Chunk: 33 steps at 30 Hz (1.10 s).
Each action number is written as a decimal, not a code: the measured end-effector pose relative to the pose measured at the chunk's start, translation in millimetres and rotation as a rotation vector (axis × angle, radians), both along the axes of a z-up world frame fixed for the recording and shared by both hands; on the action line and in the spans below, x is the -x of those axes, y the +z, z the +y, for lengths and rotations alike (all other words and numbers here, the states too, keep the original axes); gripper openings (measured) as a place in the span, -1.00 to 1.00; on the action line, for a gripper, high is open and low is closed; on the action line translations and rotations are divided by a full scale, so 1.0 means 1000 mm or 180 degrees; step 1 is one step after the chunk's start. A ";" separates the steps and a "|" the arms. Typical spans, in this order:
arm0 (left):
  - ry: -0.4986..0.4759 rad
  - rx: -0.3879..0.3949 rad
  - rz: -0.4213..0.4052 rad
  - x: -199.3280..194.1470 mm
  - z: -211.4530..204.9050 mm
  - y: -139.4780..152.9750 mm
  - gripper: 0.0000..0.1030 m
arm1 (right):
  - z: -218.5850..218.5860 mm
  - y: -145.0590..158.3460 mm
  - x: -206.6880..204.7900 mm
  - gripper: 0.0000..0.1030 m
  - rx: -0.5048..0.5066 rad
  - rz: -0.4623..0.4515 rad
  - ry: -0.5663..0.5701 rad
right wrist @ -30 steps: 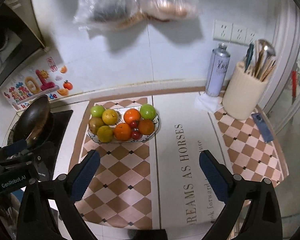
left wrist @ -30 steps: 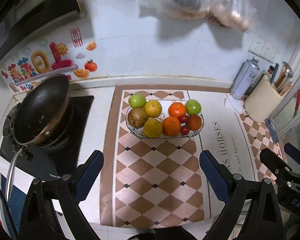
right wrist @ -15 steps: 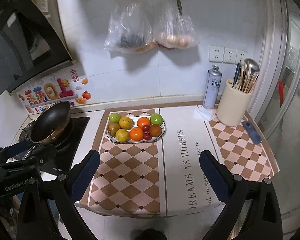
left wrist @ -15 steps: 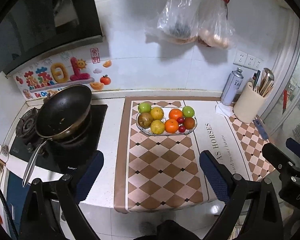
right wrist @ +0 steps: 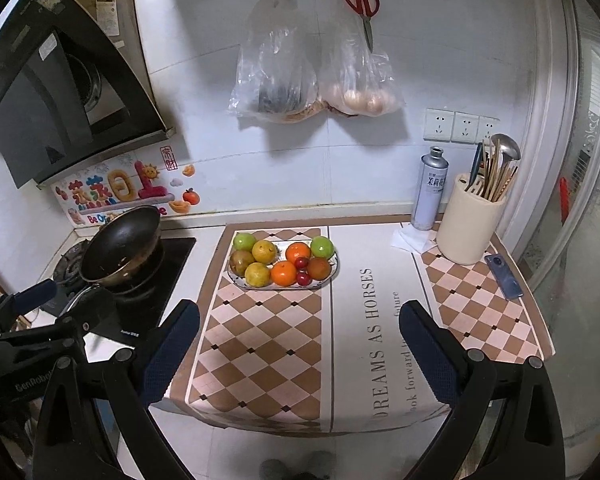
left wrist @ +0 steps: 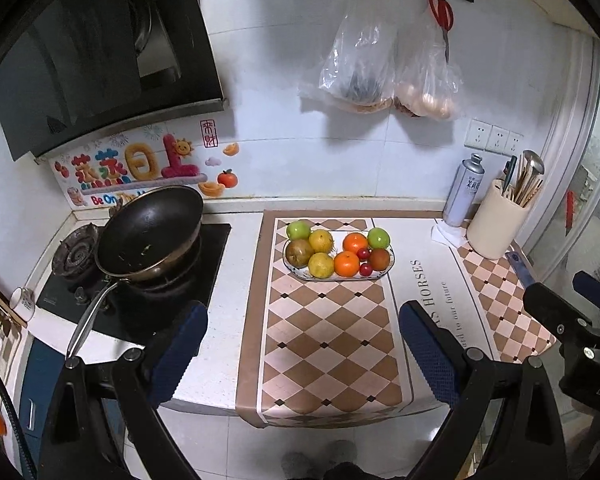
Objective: Organize fruits
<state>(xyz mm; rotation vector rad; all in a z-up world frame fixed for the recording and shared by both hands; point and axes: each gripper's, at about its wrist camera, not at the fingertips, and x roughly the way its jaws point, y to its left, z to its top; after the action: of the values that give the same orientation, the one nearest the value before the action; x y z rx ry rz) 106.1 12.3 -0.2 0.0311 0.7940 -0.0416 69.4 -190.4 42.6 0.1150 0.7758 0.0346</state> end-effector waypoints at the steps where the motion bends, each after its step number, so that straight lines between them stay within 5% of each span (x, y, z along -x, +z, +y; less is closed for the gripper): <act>1: 0.0016 -0.0002 -0.0010 0.001 -0.001 0.000 0.91 | -0.001 0.000 -0.001 0.98 -0.0006 -0.0002 0.0003; 17: 0.0162 -0.0013 -0.0033 -0.015 0.001 -0.004 0.98 | -0.008 -0.014 -0.020 0.98 -0.0026 0.0046 -0.0017; 33: 0.0287 -0.0140 0.0273 -0.101 0.005 -0.050 0.98 | 0.002 -0.062 -0.122 0.98 0.0047 0.0274 -0.0021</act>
<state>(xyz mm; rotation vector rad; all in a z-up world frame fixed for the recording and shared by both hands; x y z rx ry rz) 207.3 17.6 -50.1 0.0354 0.8813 0.0602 191.3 -188.4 -19.2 0.1055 0.8614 0.0178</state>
